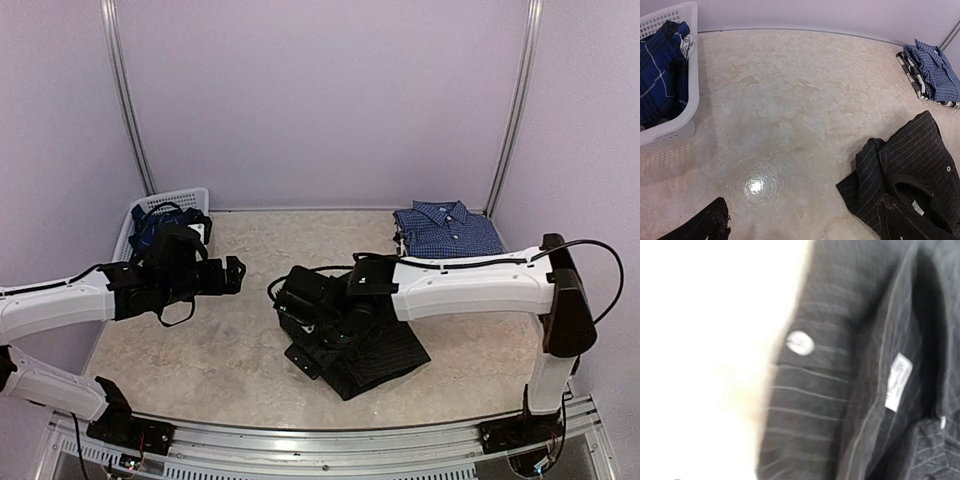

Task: Fold and stack the long sleeve shirts
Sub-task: Turn over the square-folded shirt at the center of the board, then rotate the square-folded shirt at the center of the board.

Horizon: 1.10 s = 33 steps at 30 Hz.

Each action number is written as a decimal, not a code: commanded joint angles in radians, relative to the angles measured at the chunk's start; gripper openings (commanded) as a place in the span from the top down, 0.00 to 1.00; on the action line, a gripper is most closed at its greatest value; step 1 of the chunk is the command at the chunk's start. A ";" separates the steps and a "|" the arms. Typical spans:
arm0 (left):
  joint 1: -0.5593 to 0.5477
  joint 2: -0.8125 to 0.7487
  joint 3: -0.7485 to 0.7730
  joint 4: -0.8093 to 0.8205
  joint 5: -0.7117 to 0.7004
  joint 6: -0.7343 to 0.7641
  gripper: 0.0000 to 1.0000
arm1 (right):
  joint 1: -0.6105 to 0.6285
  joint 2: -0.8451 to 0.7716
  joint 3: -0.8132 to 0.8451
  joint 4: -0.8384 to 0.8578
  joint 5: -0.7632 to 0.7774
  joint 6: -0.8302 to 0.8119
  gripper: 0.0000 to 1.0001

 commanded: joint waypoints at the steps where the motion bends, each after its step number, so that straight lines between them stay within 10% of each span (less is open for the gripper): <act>1: 0.000 -0.022 -0.054 0.047 0.100 -0.102 0.01 | -0.035 -0.195 -0.133 0.218 -0.169 -0.051 0.00; 10: -0.173 0.041 -0.182 0.303 0.238 -0.360 0.02 | -0.390 -0.420 -0.443 0.400 -0.330 -0.073 0.05; 20: -0.204 0.290 -0.167 0.487 0.443 -0.485 0.07 | -0.653 -0.288 -0.416 0.525 -0.458 -0.178 0.03; 33: -0.149 0.528 -0.120 0.661 0.599 -0.510 0.49 | -0.830 -0.029 -0.290 0.639 -0.841 -0.223 0.27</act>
